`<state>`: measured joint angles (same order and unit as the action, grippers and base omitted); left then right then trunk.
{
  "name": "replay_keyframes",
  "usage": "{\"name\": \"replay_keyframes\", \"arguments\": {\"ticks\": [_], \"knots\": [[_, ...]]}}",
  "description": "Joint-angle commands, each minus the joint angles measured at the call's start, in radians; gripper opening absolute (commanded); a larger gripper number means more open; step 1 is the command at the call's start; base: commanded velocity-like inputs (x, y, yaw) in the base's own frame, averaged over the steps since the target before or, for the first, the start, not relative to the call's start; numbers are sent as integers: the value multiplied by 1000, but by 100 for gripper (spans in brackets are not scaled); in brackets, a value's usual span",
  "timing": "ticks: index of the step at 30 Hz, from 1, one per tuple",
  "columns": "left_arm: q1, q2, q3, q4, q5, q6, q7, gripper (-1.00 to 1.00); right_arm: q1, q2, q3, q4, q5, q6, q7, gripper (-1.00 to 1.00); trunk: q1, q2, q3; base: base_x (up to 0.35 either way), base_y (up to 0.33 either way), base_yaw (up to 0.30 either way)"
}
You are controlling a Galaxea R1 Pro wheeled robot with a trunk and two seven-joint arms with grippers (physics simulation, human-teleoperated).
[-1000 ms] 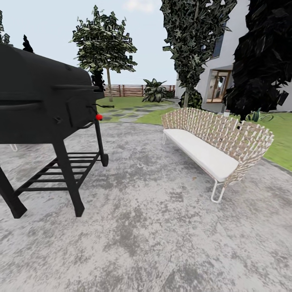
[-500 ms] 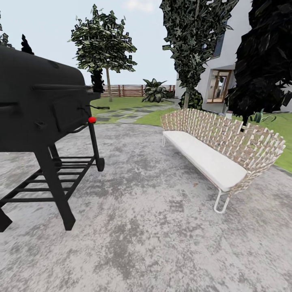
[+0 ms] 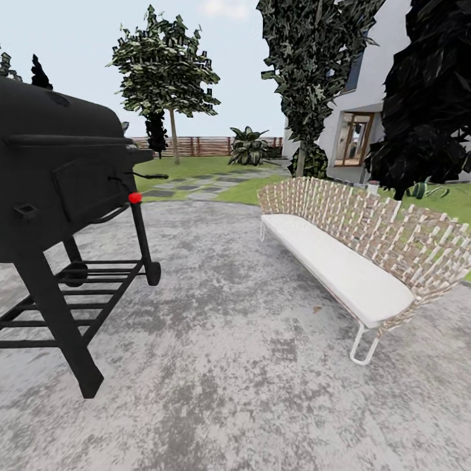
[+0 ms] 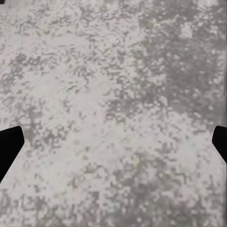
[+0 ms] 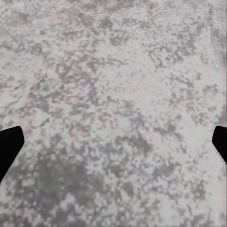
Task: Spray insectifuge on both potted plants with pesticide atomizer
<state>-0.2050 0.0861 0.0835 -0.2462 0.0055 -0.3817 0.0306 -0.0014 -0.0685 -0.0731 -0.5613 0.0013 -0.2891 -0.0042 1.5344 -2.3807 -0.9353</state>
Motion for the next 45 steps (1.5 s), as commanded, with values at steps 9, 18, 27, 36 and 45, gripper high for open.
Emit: {"name": "replay_keyframes", "arguments": {"ticks": [9, 18, 27, 36, 45], "knots": [[-1, 0, 2, 1, 0, -3, 0, 100, 0, 0, -1, 15, 0, -2, 0, 100, 0, 0, -1, 336, -11, 0], [-1, 0, 2, 1, 0, -3, 0, 100, 0, 1, -1, 17, 0, -2, 0, 100, 0, 0, -1, 336, 0, 0], [-1, 0, 2, 1, -1, -3, 0, 100, 0, 1, -1, 16, 0, -2, 0, 100, 0, 0, -1, 337, 0, 0], [-1, 0, 2, 1, -1, -3, 0, 100, 0, 1, -1, 17, 0, -2, 0, 100, 0, 0, -1, 338, 0, 0], [-1, 0, 2, 1, -1, -3, 0, 100, 0, 0, -1, 17, 0, -2, 0, 100, 0, 0, -1, 338, 0, 0]]}}
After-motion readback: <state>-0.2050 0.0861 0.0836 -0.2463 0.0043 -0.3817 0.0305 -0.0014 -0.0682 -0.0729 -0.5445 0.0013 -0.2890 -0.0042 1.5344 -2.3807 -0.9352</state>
